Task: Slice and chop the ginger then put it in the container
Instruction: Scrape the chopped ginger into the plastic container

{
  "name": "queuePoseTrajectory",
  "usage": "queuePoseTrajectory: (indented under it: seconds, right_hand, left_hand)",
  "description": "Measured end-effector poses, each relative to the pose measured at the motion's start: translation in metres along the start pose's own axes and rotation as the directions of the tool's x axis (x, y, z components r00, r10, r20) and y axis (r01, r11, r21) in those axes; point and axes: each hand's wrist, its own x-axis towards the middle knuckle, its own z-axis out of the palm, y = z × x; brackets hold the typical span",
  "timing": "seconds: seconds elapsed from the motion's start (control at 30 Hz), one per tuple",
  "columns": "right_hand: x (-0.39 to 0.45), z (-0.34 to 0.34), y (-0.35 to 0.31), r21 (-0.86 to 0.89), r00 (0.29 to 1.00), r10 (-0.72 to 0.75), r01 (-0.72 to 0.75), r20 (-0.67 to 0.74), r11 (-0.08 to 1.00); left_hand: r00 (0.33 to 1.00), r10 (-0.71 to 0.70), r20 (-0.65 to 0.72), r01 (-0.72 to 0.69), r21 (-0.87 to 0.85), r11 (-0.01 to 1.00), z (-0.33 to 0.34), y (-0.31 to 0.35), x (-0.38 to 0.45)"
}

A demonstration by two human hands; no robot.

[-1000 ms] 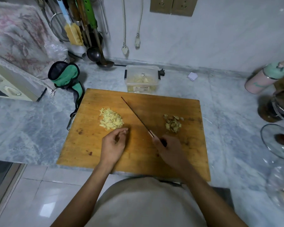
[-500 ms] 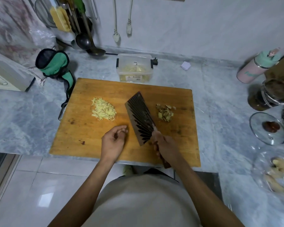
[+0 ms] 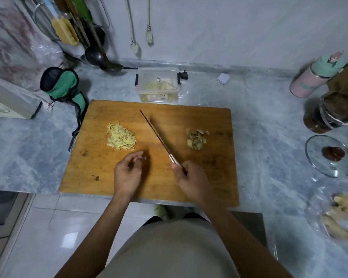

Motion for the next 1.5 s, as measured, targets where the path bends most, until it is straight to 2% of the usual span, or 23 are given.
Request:
queuePoseTrajectory:
  seconds: [0.17, 0.37, 0.53, 0.7, 0.77, 0.87, 0.93, 1.07, 1.2, 1.33, 1.5]
  right_hand:
    - [0.013, 0.015, -0.009, 0.041, 0.999, 0.032, -0.031, -0.037, 0.999]
    - [0.056, 0.022, -0.025, -0.230, 0.988, 0.016, -0.051, -0.153, 0.972]
    - [0.081, 0.040, -0.045, -0.301, 0.992, 0.073, -0.102, -0.104, 0.948]
    - [0.091, 0.057, -0.051, -0.541, 0.996, 0.061, -0.083, -0.059, 0.837]
    - [0.091, 0.058, -0.055, -0.576, 0.996, 0.053, -0.081, -0.065, 0.813]
    - [0.098, 0.049, -0.063, -0.504, 0.991, 0.126, -0.136, -0.055, 0.853]
    - [0.106, 0.034, -0.070, -0.411, 0.989, 0.142, -0.150, -0.050, 0.899]
    - [0.123, 0.004, -0.089, -0.231, 0.987, 0.108, -0.132, -0.115, 0.964]
    - [0.141, -0.018, -0.106, -0.195, 0.990, 0.064, -0.087, -0.123, 0.977]
    - [0.147, -0.031, -0.123, -0.115, 0.985, 0.025, -0.046, -0.172, 0.992]
    - [0.150, -0.040, -0.126, -0.084, 0.983, 0.023, -0.039, -0.184, 0.996]
  left_hand:
    - [0.996, 0.031, -0.082, -0.030, 0.015, 0.999, -0.007, 0.010, -0.006]
    - [0.998, 0.017, -0.068, -0.014, 0.052, 0.999, -0.019, 0.003, -0.004]
    - [1.000, 0.000, -0.025, 0.000, -0.010, 1.000, -0.032, 0.001, 0.018]
    - [0.997, 0.022, 0.079, -0.023, 0.005, 1.000, -0.049, 0.001, 0.052]
    - [0.994, 0.037, 0.107, -0.041, 0.039, 0.998, -0.057, 0.002, 0.071]
    - [0.981, 0.098, 0.168, -0.113, 0.082, 0.990, -0.062, 0.012, 0.102]
    - [0.975, 0.072, 0.211, -0.094, 0.095, 0.991, -0.059, 0.022, 0.126]
    - [0.965, 0.066, 0.253, -0.104, 0.142, 0.984, -0.044, 0.040, 0.182]
    - [0.963, 0.109, 0.248, -0.181, 0.287, 0.941, -0.019, 0.063, 0.229]
    - [0.983, -0.103, 0.153, 0.051, 0.311, 0.949, 0.009, 0.070, 0.267]
    - [0.961, -0.218, 0.171, 0.153, 0.330, 0.931, 0.030, 0.072, 0.288]
